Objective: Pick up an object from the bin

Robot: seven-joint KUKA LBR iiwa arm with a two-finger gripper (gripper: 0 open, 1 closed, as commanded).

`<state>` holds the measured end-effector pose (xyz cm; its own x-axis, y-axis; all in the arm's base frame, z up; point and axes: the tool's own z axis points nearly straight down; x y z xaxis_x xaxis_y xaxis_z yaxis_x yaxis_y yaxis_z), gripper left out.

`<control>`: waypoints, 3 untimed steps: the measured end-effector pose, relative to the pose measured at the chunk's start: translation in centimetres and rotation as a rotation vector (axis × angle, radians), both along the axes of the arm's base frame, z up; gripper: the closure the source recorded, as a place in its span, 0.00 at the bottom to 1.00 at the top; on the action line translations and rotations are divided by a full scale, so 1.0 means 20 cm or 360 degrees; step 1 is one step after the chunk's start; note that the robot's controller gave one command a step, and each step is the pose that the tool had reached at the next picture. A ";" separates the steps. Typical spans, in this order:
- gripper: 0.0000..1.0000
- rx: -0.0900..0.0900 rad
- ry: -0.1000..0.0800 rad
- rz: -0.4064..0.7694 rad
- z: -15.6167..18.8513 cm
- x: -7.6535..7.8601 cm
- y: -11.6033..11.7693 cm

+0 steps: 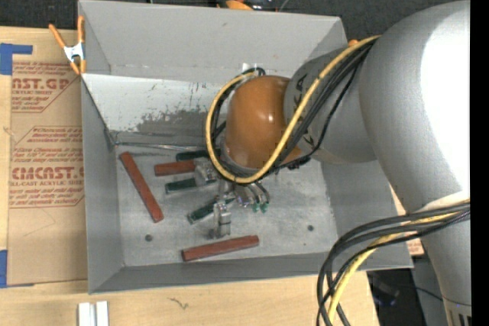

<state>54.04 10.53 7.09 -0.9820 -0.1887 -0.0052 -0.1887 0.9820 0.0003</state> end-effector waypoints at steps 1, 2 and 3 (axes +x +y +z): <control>1.00 0.0005 -0.0014 -0.0002 0.02 0.01 0.00; 0.00 0.0001 0.0006 -0.0001 0.00 0.00 0.00; 0.00 0.0003 0.0010 -0.0297 -0.01 0.13 0.30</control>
Offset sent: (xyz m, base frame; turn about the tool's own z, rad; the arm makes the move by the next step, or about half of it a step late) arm 0.0000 0.0000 0.0000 0.0000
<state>56.58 16.46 6.94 -1.0000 -0.0034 0.0008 -0.0034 1.0000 0.0029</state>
